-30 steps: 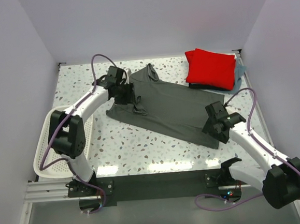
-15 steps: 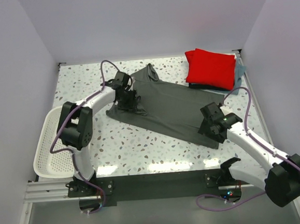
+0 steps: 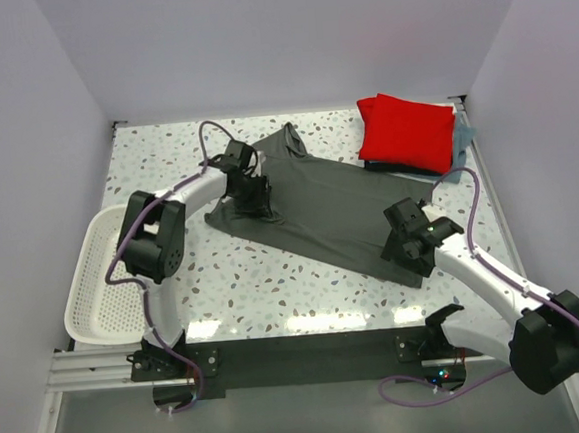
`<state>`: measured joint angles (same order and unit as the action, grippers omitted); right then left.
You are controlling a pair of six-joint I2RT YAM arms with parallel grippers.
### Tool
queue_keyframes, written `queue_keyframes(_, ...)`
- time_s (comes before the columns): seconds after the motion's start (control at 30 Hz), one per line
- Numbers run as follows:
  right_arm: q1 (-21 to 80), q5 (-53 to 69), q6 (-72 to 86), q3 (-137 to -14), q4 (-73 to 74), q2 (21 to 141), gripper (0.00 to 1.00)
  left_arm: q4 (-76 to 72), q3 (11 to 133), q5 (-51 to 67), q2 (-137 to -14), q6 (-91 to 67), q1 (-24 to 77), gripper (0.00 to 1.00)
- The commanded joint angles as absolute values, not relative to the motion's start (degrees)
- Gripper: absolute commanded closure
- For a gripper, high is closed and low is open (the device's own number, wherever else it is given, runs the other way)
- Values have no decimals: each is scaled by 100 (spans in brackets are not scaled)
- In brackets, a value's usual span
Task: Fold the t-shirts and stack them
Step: Fold the tshirt
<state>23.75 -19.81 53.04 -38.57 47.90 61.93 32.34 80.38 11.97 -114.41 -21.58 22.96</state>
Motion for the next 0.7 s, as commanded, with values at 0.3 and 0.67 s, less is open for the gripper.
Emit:
queue_keyframes(0.3, 2417, -2030, 5353, -4017, 4588, 6328, 29, 2812, 8516, 1933, -11680, -2663, 2303, 51)
queue_keyframes(0.67, 2426, -2039, 5335, -4025, 4623, 6363, 29, 2567, 8797, 2232, -11900, -3058, 2303, 51)
